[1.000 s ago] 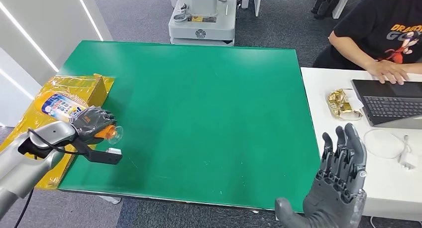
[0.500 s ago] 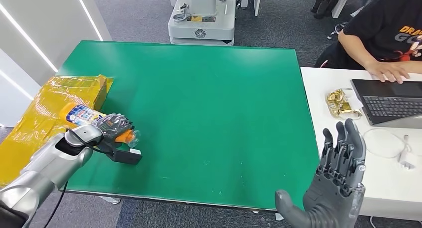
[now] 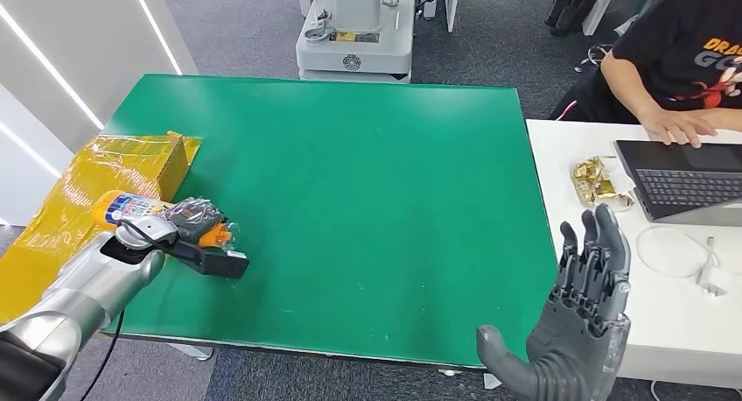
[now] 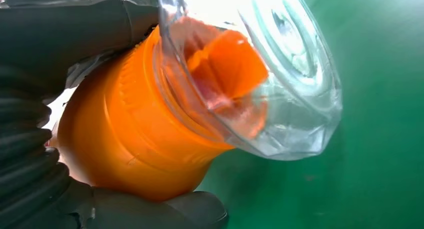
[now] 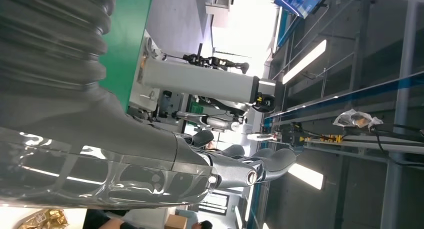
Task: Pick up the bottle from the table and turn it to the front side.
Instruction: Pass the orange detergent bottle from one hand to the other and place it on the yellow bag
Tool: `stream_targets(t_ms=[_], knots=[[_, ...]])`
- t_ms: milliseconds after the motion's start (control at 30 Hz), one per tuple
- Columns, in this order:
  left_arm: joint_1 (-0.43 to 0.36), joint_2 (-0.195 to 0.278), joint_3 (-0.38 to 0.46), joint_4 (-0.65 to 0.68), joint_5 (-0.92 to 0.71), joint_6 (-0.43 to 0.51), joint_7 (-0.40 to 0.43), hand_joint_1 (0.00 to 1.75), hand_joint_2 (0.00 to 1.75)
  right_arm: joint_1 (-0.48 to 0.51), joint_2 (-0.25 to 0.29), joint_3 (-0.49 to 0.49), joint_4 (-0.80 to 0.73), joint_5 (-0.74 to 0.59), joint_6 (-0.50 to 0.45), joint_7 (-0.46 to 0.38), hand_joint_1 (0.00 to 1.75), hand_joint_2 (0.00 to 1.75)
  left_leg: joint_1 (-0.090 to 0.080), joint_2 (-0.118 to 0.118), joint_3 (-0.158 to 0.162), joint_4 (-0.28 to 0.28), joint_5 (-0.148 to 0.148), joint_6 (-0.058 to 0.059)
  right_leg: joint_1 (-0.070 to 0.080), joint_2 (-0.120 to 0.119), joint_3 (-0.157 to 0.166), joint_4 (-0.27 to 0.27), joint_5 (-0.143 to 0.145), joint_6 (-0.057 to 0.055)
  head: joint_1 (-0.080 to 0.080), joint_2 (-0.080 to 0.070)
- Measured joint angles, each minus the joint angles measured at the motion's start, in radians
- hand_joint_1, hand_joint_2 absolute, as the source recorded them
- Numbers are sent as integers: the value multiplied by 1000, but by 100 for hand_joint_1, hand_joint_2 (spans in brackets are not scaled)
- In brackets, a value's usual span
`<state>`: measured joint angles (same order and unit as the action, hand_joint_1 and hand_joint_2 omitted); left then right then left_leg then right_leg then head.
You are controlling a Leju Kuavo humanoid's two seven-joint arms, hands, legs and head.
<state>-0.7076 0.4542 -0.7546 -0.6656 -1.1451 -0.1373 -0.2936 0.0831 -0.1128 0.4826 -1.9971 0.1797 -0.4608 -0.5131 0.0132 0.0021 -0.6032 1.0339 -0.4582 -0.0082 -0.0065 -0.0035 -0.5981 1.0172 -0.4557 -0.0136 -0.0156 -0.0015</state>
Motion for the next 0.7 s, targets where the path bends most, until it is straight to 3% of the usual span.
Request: stream_targets(t_ms=[33,133,167,700], knots=[[-4,1,0,7,2,-2,1,167,175,-3,2,0,3,0,0,0,0,175,0,0,0,0,0,0,0,0,0,0,0,0,0,0],[-12,2,0,23,8,-8,1,36,175,-8,7,0,10,1,0,0,0,175,0,0,1,0,1,-1,0,0,0,1,0,0,0,0],[-14,2,0,27,9,-10,1,0,175,-8,8,0,12,2,-1,0,0,175,0,0,1,0,1,-1,0,0,0,1,0,0,0,0],[-13,6,4,44,21,-4,34,0,175,-10,9,0,21,8,23,0,0,175,0,2,3,-1,-1,-3,0,2,1,1,-1,-1,0,0]])
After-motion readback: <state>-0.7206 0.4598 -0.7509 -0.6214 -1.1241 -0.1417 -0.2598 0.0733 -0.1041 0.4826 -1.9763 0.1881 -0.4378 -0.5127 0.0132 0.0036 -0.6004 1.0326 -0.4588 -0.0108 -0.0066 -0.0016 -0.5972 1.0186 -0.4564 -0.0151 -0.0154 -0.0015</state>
